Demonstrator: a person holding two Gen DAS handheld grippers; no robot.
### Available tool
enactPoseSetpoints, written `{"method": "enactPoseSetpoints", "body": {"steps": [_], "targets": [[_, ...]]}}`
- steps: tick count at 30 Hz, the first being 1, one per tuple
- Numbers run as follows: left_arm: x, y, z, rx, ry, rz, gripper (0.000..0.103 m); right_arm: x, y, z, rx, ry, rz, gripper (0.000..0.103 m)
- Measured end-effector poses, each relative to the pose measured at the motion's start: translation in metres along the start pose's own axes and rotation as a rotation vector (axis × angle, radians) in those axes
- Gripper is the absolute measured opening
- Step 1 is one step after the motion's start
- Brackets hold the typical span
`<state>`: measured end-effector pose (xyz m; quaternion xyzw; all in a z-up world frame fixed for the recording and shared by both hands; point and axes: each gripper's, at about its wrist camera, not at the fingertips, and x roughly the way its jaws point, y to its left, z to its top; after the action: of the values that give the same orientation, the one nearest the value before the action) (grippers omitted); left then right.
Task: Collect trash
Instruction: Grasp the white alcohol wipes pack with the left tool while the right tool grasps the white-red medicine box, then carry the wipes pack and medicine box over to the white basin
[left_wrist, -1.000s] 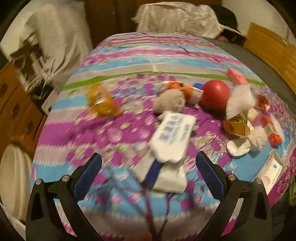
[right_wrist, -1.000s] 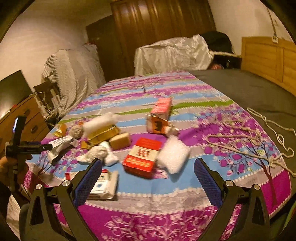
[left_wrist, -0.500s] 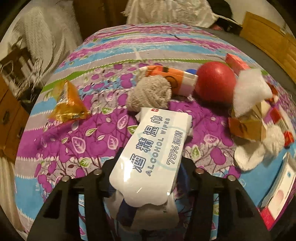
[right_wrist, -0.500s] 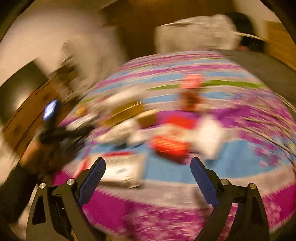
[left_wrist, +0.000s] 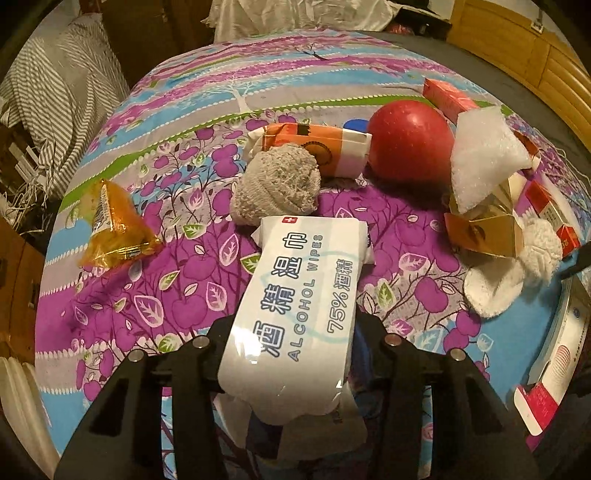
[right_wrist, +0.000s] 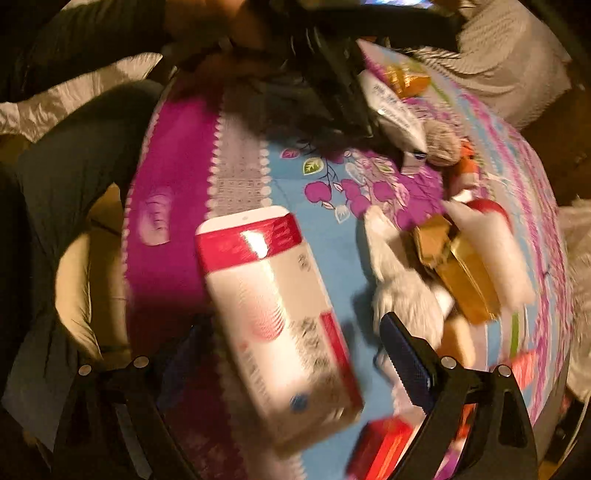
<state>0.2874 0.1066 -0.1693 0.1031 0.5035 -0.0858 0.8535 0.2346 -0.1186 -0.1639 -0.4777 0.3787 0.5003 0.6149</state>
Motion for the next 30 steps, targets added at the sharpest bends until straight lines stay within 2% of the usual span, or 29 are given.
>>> {"method": "enactPoseSetpoints", "body": {"steps": [4,5,7,11,14,15,19,23,28,30], "targets": [[0.001,-0.001,0.001,0.017,-0.009,0.005,0.045,0.013,-0.010,0.008,0.046,-0.010,0.062,0.093],[0.000,-0.001,-0.001,0.014,-0.016,0.003,0.042,0.013,-0.010,0.006,0.070,-0.024,0.069,0.086],[-0.003,-0.002,-0.006,0.002,-0.041,0.013,0.038,0.012,-0.011,0.002,0.152,-0.067,0.098,0.064],[-0.011,-0.006,-0.020,-0.045,-0.092,0.057,0.034,0.005,0.000,-0.009,0.294,-0.160,0.003,0.056],[-0.024,-0.008,-0.032,-0.103,-0.141,0.090,0.033,-0.014,0.010,-0.027,0.474,-0.294,-0.064,0.055],[-0.032,-0.009,-0.036,-0.132,-0.170,0.107,0.033,-0.024,0.015,-0.037,0.532,-0.335,-0.093,0.055],[-0.069,-0.019,-0.048,-0.203,-0.278,0.167,0.033,-0.057,0.030,-0.065,0.794,-0.508,-0.302,0.055],[-0.115,-0.052,-0.053,-0.223,-0.413,0.220,0.034,-0.089,0.038,-0.087,1.013,-0.624,-0.511,0.055],[-0.157,-0.089,-0.055,-0.249,-0.548,0.238,0.034,-0.124,0.048,-0.092,1.112,-0.686,-0.750,0.056],[-0.168,-0.100,-0.056,-0.267,-0.588,0.239,0.034,-0.133,0.052,-0.093,1.129,-0.710,-0.807,0.056]]}}
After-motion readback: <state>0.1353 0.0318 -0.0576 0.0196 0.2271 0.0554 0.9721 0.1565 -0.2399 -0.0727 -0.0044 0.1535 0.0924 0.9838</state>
